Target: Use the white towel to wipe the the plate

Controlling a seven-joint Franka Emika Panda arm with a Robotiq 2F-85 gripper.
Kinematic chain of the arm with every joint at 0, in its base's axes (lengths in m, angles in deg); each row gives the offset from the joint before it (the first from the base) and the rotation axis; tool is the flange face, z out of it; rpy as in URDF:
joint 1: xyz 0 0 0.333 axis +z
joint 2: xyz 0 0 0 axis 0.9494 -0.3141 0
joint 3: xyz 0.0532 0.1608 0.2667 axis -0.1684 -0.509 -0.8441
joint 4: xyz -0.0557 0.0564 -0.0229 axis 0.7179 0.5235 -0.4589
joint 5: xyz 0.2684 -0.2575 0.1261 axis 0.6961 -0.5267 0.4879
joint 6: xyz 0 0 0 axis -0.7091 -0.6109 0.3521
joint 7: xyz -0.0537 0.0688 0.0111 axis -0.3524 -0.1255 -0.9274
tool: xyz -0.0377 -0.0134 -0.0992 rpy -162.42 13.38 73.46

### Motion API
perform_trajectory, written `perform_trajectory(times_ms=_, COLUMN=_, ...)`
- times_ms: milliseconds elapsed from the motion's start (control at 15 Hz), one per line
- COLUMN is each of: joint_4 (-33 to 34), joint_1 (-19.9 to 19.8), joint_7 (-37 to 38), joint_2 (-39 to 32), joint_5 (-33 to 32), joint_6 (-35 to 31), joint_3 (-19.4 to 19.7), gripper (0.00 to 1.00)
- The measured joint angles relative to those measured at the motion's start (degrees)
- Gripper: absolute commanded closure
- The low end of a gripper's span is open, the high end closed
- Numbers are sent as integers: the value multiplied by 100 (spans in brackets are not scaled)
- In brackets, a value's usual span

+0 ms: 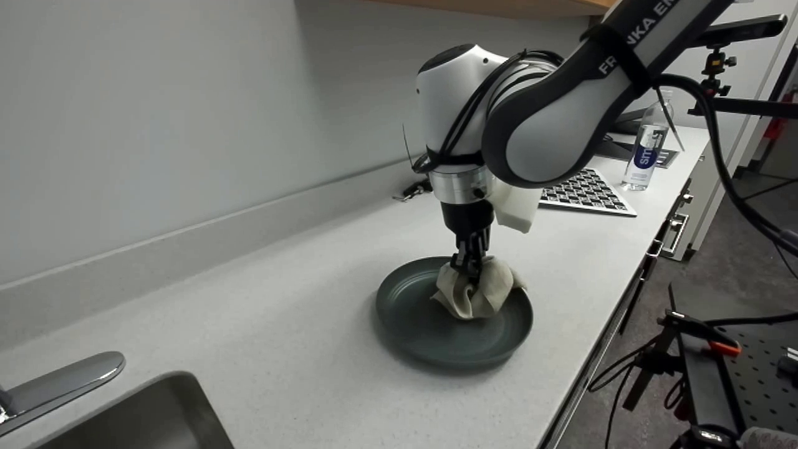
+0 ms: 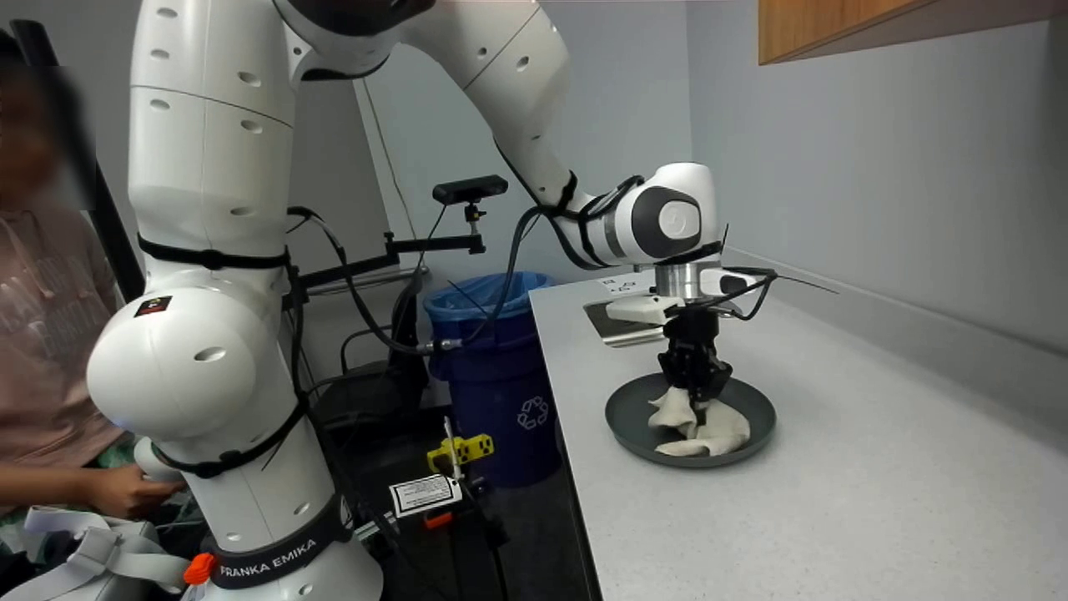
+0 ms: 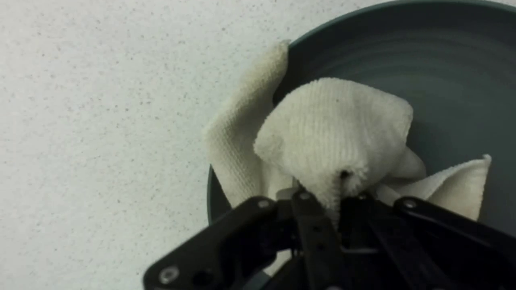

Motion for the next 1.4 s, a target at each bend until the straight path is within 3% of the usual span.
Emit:
perform_trajectory(times_ms=333, joint_4=417, joint_1=48, joint_7=124, joint_2=-223, joint_5=-188, joint_6=-98, joint_3=-24, gripper=97)
perform_trajectory(times_ms=733, joint_4=849, joint_1=217, joint_7=119, joint_2=-494, joint_5=-194, joint_6=-687, joint_3=-219, gripper=97)
perform_trajectory(times_ms=1067, joint_4=761, joint_1=217, joint_7=-34, joint_2=-515, joint_5=281, joint_6=-727, joint_3=-569, gripper=97)
perform_trajectory(times_ms=1400, joint_4=436, joint_1=208, joint_7=-111, joint_2=-388, joint_5=517, joint_6=-718, joint_3=-640, gripper=97)
